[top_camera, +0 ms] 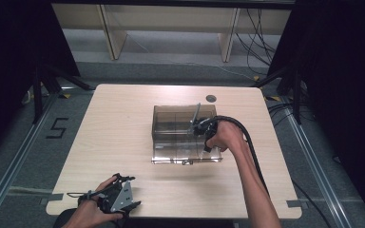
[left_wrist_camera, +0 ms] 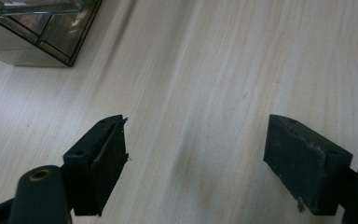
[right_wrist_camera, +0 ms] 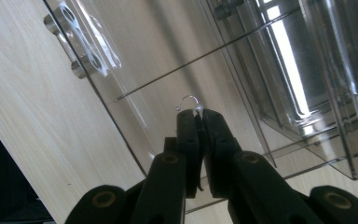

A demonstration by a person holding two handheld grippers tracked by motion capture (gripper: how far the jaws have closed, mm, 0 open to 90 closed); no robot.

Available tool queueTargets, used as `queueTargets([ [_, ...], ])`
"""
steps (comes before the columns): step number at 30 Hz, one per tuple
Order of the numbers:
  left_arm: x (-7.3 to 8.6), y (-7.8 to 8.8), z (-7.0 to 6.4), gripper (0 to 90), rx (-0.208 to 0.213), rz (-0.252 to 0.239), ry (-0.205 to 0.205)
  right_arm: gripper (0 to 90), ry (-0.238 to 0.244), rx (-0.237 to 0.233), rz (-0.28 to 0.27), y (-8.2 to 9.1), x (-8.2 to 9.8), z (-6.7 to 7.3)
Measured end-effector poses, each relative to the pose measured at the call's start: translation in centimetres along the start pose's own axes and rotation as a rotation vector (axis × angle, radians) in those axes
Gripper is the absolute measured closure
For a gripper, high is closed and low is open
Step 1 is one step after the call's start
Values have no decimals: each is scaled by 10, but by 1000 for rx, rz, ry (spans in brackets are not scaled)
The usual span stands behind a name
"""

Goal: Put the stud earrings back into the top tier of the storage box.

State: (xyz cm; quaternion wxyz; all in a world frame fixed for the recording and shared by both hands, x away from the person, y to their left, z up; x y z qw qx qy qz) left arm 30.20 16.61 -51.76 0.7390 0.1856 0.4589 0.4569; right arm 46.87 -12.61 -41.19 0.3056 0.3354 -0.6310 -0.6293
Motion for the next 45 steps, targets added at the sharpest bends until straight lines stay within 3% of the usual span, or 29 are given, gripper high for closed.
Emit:
queueTargets([
  [3,0,0,-1,205,3,2,7,866,15,4,9,-4,-1,-3],
  [5,0,0,0,205,0,1,0,866,-12,-7,12,-6,0,-4],
  [6,0,0,0,205,4,0,3,867,19,1,2,-7,-1,-7],
  [7,0,0,-1,205,4,2,4,866,-12,5,16,-7,-1,-5],
  [11,0,0,0,205,0,1,-1,866,6,-8,8,-9,-3,-7],
  [14,0,1,0,205,16,13,8,866,-6,-5,17,-11,-4,-7],
  [17,0,0,-1,205,5,0,10,860,-19,-4,20,-12,-6,-7],
  [19,0,0,0,205,1,8,1,842,-12,-23,1,-12,-7,-7],
  [23,0,0,-1,205,5,1,10,816,-36,1,-4,-7,-4,-9],
  [24,0,1,-1,205,9,8,9,812,-21,0,-12,-5,-4,-9],
  [29,0,0,-1,205,8,2,10,786,-37,4,-39,3,3,-9],
  [38,0,0,0,205,-2,1,2,694,-25,12,-95,16,13,-3],
  [39,0,0,0,205,-2,1,2,682,-18,6,-116,17,14,-2],
  [40,0,0,0,205,-4,-9,1,675,-43,-7,-123,20,16,1],
  [41,0,0,0,205,0,-2,-1,674,-20,-6,-141,20,17,-1],
  [42,0,1,1,205,1,3,-7,668,-30,-11,-150,21,19,0],
  [45,0,0,0,205,1,1,10,633,-36,-30,-168,22,26,2],
])
Point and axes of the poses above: each handheld gripper's, and its own axes: y roughly backward along the jaws, x roughly out of its underside, z roughly to its left, the point moved 2 cm from there along -y, roughly forward along the jaws, and after that the axes turned 11 degrees about -y, right-handed, at the moved point
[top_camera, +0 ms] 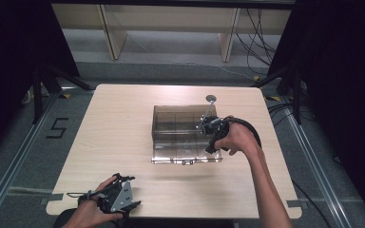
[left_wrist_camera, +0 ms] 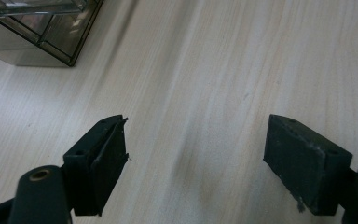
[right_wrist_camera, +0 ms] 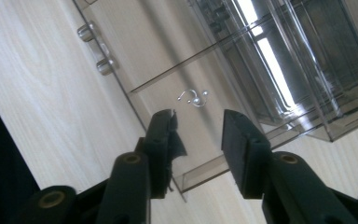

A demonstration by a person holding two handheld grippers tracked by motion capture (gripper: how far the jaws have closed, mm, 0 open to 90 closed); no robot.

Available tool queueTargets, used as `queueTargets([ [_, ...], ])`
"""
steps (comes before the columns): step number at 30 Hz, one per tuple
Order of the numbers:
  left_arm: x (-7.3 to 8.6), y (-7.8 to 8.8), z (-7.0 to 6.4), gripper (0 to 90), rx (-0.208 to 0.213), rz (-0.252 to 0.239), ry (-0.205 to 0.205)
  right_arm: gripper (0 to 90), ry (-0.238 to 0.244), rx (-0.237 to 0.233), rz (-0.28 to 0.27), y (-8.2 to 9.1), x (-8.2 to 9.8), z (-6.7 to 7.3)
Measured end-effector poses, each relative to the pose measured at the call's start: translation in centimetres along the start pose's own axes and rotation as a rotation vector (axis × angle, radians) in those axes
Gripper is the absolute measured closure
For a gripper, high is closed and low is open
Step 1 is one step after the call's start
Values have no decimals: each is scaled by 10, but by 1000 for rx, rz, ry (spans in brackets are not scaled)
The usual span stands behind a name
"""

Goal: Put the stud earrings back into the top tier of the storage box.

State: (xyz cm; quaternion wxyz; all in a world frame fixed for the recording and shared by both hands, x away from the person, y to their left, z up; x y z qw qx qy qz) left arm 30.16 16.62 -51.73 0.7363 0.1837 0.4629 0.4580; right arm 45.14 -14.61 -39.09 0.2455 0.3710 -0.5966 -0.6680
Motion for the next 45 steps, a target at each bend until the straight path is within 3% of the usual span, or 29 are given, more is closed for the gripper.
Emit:
queueTargets([
  [5,0,0,0,205,5,10,-7,555,-41,8,-16,5,13,-2],
  [8,0,0,0,205,5,11,-6,457,-93,0,-98,10,24,-8],
  [11,0,-1,-1,205,-1,-4,4,407,-119,-6,-142,15,34,-10],
  [15,0,0,1,205,2,20,-13,337,-144,1,-188,19,48,-11],
  [19,0,0,1,205,1,20,-13,272,-199,-36,-248,18,63,-7],
  [21,0,0,1,205,1,21,-13,242,-231,-38,-255,17,70,-6],
  [23,0,0,1,205,7,26,-11,236,-219,-32,-274,14,77,-6],
  [25,0,1,1,205,5,28,-15,223,-259,-23,-269,12,85,-2],
  [26,0,0,1,205,4,24,-11,221,-235,-25,-293,10,87,-2],
  [30,0,-1,0,205,-5,4,0,220,-256,-36,-312,6,100,5],
  [35,0,0,0,206,-13,2,-4,218,-233,-44,-332,-5,116,12],
  [36,0,0,0,206,-13,3,-5,218,-266,-49,-326,-7,119,15],
  [38,0,0,0,206,-12,5,-8,215,-244,-51,-356,-13,124,15],
  [41,0,1,0,206,-13,7,-8,213,-263,-58,-326,-18,129,17],
  [45,0,1,0,206,1,13,-7,198,-250,-47,-348,-24,135,19],
])
Point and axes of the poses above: each handheld gripper's, and its own axes: y roughly backward along the jaws, x roughly out of its underside, z roughly to its left, the point moved 2 cm from there along -y, roughly forward along the jaws, and after that the axes turned 11 degrees about -y, right-handed, at the moved point
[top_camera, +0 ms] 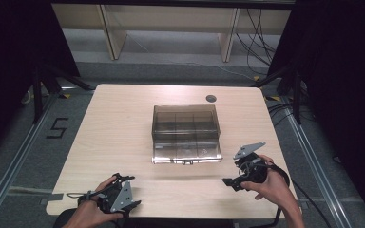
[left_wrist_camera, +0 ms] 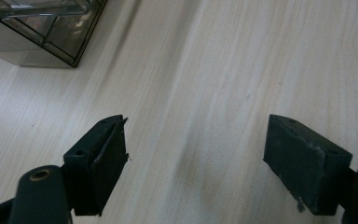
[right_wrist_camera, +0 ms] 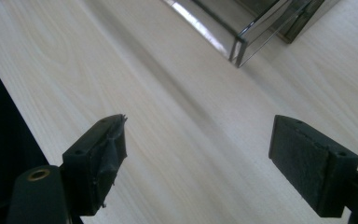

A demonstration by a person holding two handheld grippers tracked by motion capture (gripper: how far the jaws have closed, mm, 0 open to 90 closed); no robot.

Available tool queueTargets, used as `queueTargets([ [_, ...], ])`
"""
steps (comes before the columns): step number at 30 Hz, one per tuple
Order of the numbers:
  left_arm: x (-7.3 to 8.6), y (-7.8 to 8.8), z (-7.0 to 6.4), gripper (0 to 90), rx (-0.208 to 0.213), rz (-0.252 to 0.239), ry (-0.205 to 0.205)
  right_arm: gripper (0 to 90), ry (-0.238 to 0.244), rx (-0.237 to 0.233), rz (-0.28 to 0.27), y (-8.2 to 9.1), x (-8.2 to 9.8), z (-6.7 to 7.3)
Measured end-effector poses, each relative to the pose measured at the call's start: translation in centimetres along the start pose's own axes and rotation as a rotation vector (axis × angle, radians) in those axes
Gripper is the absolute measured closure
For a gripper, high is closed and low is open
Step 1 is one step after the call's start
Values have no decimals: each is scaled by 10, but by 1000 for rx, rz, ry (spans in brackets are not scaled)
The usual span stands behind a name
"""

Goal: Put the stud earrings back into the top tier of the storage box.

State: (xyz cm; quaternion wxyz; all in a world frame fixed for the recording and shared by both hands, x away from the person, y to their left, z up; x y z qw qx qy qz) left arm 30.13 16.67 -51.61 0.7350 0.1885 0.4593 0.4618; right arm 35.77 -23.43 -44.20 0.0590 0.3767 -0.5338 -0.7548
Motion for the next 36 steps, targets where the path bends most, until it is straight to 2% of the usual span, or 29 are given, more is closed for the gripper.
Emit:
queueTargets([
  [9,0,0,0,206,-9,-1,-5,203,31,-11,46,-11,18,6],
  [10,0,0,0,206,-11,5,-4,198,28,-11,48,-13,19,6],
  [11,0,-1,0,206,8,-2,-4,193,24,-3,48,-15,20,6],
  [12,0,-1,0,206,5,-1,-4,195,22,-13,51,-16,22,6],
  [13,0,-1,0,206,4,0,-4,199,0,-4,64,-16,23,7],
  [16,0,-1,0,206,8,-2,-5,200,32,-1,39,-21,27,5],
  [17,0,-1,0,206,8,-2,-5,202,-10,-1,59,-20,29,7],
  [18,0,-1,0,206,7,-2,-5,204,6,15,57,-23,31,8],
  [21,0,-1,0,206,5,1,-5,207,34,5,50,-26,35,11],
  [22,0,-1,0,207,6,1,-5,206,5,25,59,-25,36,13],
  [24,0,-1,0,206,6,-1,-5,198,-13,25,55,-27,39,16],
  [25,0,-1,0,206,6,2,-5,200,26,2,58,-28,39,14],
  [26,0,-1,0,206,4,2,-5,201,35,0,48,-29,40,14],
  [27,0,-1,0,206,4,2,-5,198,21,14,39,-29,42,16],
  [28,0,-1,0,207,5,1,-5,196,28,11,34,-30,43,16],
  [29,0,-1,0,206,-3,-1,1,197,9,11,44,-32,44,18],
  [31,0,-1,0,206,-7,-6,0,196,34,8,37,-34,47,20],
  [32,0,-1,-1,206,-10,-10,4,197,21,-2,54,-33,48,22],
  [33,0,-1,0,206,5,-2,-2,197,37,0,46,-35,49,23],
  [34,0,-1,0,206,6,0,-3,197,14,10,46,-37,50,25],
  [35,0,-1,0,206,4,0,-4,198,18,16,61,-37,51,25],
  [36,0,-1,0,206,4,0,-4,205,45,0,43,-38,51,25],
])
Point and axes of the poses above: each handheld gripper's, and its own axes: y roughly backward along the jaws, x roughly out of its underside, z roughly to its left, the point moved 2 cm from there along -y, roughly forward along the jaws, and after that the axes turned 11 degrees about -y, right-handed, at the moved point
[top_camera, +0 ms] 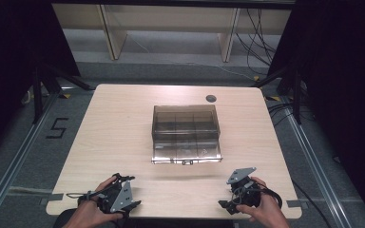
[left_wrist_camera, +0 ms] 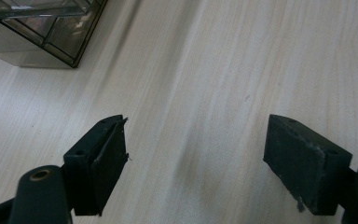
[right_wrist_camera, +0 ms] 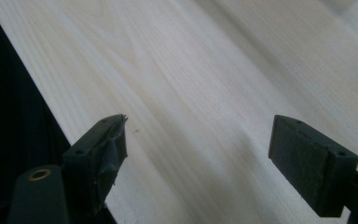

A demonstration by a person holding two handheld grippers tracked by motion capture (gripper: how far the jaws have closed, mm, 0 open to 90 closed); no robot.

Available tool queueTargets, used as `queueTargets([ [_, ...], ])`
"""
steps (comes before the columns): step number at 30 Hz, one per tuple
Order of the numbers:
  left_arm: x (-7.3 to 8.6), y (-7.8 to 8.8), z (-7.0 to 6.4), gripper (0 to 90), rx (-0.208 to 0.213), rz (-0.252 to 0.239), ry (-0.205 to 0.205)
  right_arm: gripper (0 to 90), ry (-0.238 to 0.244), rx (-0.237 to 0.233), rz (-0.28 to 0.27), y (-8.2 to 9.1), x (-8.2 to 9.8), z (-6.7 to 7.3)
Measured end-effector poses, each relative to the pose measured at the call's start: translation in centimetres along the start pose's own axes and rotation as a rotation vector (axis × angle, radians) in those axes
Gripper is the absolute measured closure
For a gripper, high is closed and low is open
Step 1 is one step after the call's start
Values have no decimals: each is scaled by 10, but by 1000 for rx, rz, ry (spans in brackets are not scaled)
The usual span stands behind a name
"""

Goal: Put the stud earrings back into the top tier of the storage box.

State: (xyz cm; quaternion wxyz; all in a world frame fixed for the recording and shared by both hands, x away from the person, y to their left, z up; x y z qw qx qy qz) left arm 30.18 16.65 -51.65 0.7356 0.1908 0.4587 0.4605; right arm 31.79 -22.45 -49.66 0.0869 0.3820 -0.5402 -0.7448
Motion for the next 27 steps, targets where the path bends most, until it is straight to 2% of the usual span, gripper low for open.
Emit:
queueTargets([
  [1,0,0,0,206,-4,1,-2,206,-1,10,-26,-1,0,1],
  [2,0,0,-1,206,-4,-8,10,202,10,7,-26,-1,0,0],
  [3,0,1,-1,206,0,-4,5,203,-15,12,-17,0,2,2],
  [6,0,1,-1,206,3,-5,8,198,-4,15,-54,-2,3,1],
  [8,0,1,-1,206,0,-4,6,192,-3,6,-33,-3,5,1],
  [9,0,1,-1,207,-2,-3,4,194,-12,12,-32,-2,7,2],
  [10,0,2,1,206,-8,7,-13,194,-32,12,-35,-4,9,4],
  [11,0,2,0,207,-6,5,-11,194,-26,7,-20,-4,10,4],
  [13,0,1,0,207,-13,-4,-5,193,-17,6,-44,-7,11,3],
  [14,0,1,-1,207,-8,-12,8,193,-24,0,-30,-6,12,3],
  [17,0,1,-1,207,-9,-11,7,191,-41,27,-38,-5,14,3],
  [18,-1,1,0,207,-5,-4,-1,190,-35,10,-39,-5,14,3],
  [19,0,1,-1,207,-10,-11,6,189,-66,24,-26,-4,14,4],
  [20,0,1,-1,207,-9,-11,9,188,-45,27,-34,-4,14,2],
  [21,0,1,0,206,-10,-3,-4,186,-53,32,-32,-3,15,3],
  [24,0,1,0,207,-14,-4,-8,186,-56,21,-30,-3,15,3],
  [27,0,1,-1,207,-14,-15,4,186,-61,23,-25,-3,15,3],
])
Point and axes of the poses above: each handheld gripper's, and its own axes: y roughly backward along the jaws, x roughly out of its underside, z roughly to its left, the point moved 2 cm from there along -y, roughly forward along the jaws, and after that the axes turned 11 degrees about -y, right-handed, at the moved point
